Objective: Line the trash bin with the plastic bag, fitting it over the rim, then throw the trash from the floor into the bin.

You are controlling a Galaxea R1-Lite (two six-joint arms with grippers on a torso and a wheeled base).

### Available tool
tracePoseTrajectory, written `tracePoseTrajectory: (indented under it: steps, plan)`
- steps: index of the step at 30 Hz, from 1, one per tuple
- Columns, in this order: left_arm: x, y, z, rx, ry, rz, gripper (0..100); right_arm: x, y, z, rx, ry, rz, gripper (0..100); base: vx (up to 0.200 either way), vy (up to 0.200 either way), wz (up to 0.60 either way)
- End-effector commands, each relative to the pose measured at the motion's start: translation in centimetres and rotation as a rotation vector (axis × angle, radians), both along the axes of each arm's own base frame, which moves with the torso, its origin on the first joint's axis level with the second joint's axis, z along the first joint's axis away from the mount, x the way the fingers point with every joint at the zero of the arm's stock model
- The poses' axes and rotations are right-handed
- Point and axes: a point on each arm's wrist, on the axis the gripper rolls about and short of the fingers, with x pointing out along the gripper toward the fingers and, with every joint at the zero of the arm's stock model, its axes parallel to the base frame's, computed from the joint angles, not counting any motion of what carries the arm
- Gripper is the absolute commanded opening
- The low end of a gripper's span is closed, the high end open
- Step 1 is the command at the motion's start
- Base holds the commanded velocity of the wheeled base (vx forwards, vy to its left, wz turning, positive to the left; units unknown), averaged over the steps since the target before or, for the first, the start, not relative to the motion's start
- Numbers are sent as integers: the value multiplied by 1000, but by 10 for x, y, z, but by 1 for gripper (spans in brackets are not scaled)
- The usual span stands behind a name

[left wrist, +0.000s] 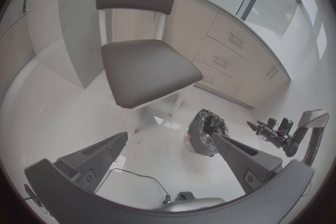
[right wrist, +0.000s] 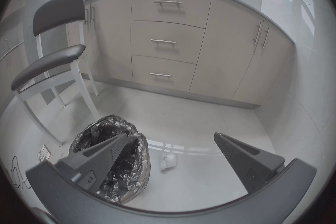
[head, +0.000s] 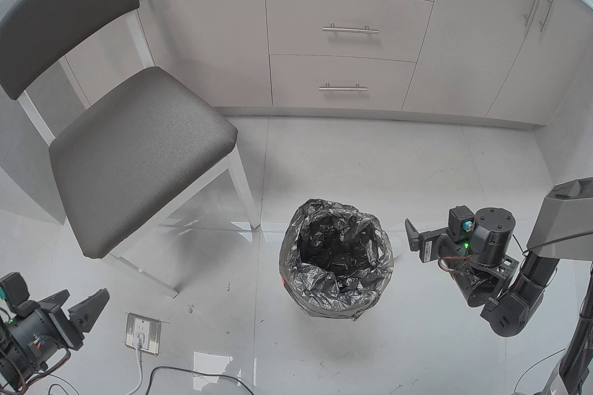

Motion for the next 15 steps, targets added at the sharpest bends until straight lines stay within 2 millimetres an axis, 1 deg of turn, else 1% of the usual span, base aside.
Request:
tracePoseTrajectory:
  steps: [1,5,8,10,13,15]
  plan:
    - [-53,26,-9,42,-165,113,100,19,-2,23,19,-120,-30,100,0,0,0]
    - [-71,34,-24,126,-208,229,100,31,2,32,5,-170,-30,100,0,0,0]
    - [-81,37,-32,170,-245,286,100,38,7,35,5,-196,-28,100,0,0,0]
    - [-86,37,-41,203,-253,342,100,42,10,35,7,-203,-25,100,0,0,0]
    - [-88,36,-53,265,-246,409,100,50,12,34,3,-200,-31,100,0,0,0]
    - [-88,36,-54,273,-253,433,100,54,14,33,1,-200,-31,100,0,0,0]
